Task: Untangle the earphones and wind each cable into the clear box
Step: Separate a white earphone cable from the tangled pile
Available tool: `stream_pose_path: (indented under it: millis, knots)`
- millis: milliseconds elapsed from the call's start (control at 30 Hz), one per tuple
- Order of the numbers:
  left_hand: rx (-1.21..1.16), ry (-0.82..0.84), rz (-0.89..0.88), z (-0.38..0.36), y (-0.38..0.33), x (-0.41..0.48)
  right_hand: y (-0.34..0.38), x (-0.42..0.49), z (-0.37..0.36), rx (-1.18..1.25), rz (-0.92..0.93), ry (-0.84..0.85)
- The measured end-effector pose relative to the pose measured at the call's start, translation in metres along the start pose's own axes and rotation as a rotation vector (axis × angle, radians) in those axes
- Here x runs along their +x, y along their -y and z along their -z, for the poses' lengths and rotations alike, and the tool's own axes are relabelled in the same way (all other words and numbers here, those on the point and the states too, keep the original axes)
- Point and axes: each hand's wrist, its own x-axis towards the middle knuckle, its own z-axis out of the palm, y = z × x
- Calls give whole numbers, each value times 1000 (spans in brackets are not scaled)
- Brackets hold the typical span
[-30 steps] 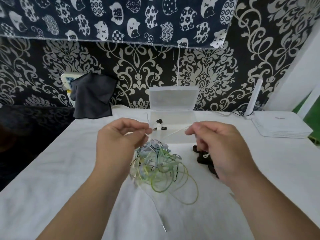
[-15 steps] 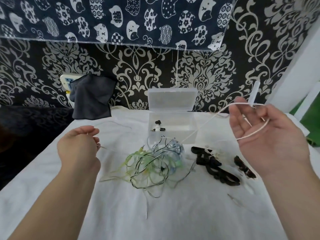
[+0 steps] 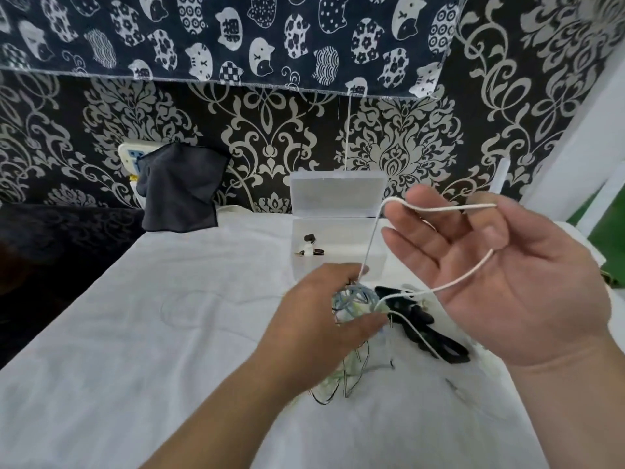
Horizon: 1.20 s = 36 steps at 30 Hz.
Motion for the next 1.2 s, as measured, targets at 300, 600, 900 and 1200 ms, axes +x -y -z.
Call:
stream_pose_path:
  millis: [300,600,900,1200]
  knots:
    - [-220,-50,164,29,39,14,31,2,27,137,406,-337]
    - [-956,-297,438,44,43,20,27,2,58,-227,290,-898]
    - [-1025,-595,579,50,47,24,20,4,59,-937,69,-1123]
    - [-1007,-387,468,41,25,18,-36,9,34,-1896,-15,-593]
